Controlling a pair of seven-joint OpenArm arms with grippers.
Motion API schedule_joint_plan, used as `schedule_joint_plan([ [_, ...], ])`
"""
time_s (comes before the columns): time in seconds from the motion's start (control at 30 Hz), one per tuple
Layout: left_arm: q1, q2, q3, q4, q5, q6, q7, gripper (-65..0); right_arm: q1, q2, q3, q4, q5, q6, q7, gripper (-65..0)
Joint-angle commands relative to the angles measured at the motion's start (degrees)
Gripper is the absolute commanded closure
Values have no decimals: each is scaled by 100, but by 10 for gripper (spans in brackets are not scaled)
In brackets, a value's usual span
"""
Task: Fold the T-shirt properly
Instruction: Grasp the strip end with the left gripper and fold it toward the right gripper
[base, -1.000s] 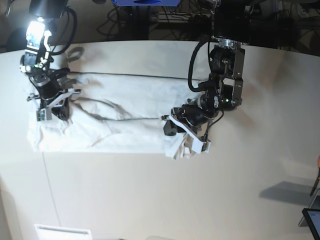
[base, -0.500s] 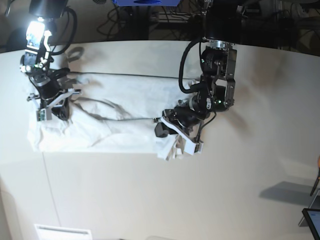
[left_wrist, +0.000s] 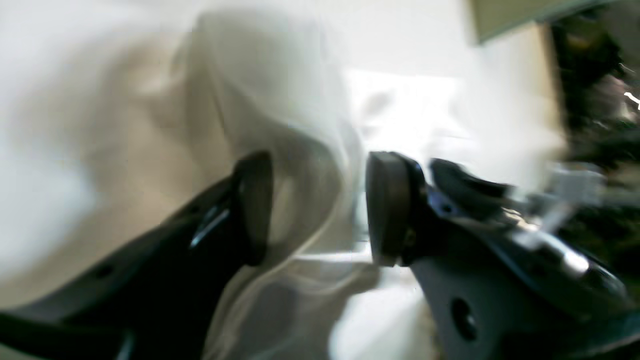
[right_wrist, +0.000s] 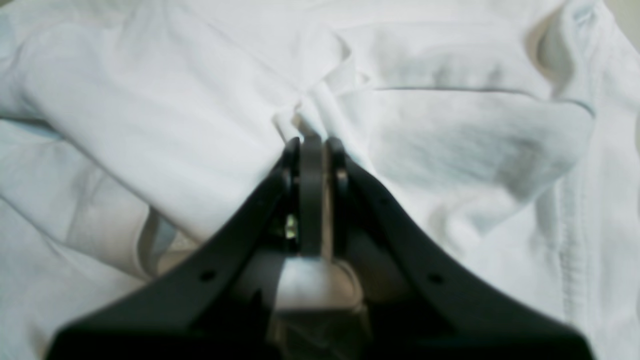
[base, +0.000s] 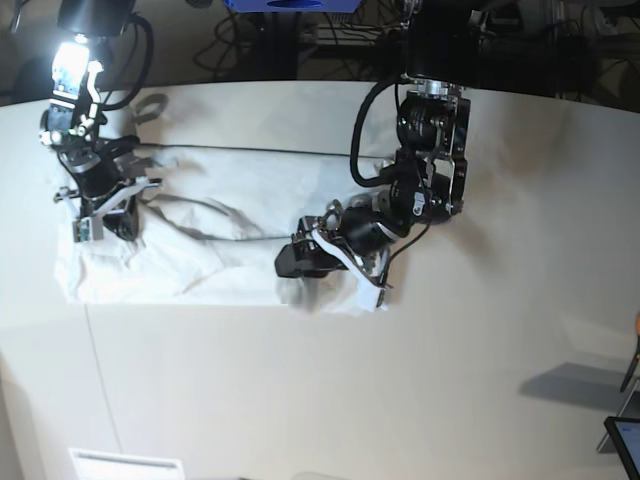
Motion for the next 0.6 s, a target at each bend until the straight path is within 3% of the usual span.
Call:
schedule_joint_plan([
  [0.0, -197, 25, 15, 86, -202, -160, -97, -299, -26, 40, 10, -17, -221, -132, -351, -22],
  [0.27, -479, 25, 366, -98, -1309, -221, -114, -296, -26, 40, 1, -17, -221, -132, -351, -22],
  [0.4, -531, -98, 235, 77, -1142, -204, -114, -292, -26, 40, 1, -17, -221, -132, -360, -22],
  [0.47, -435, -309, 235, 209, -791, -204, -114, -244, -26, 40, 1, -17, -221, -132, -360, -22],
  [0.57, -206, -617, 226, 455, -246, -204, -114, -74, -26, 31, 1, -17, -221, -132, -360, -22],
])
